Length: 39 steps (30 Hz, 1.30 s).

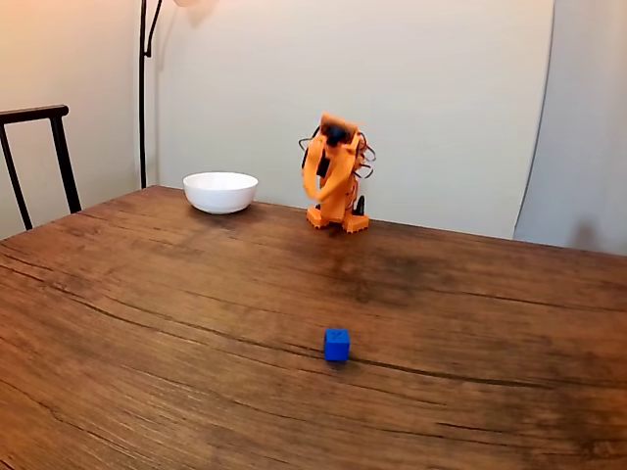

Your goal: Grasp the cube and drop it in the bowl

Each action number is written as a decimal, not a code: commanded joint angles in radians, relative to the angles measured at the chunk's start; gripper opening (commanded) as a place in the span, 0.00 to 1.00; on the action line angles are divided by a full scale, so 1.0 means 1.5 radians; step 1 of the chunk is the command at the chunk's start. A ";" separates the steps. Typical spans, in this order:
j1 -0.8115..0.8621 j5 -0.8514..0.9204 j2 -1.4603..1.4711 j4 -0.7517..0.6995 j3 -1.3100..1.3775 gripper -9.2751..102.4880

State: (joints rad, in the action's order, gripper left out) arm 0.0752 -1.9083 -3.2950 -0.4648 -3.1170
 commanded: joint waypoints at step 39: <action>0.027 0.008 0.558 -0.196 0.652 0.08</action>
State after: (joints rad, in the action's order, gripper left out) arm 0.1319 -1.8975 -2.5326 -0.7670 -2.2258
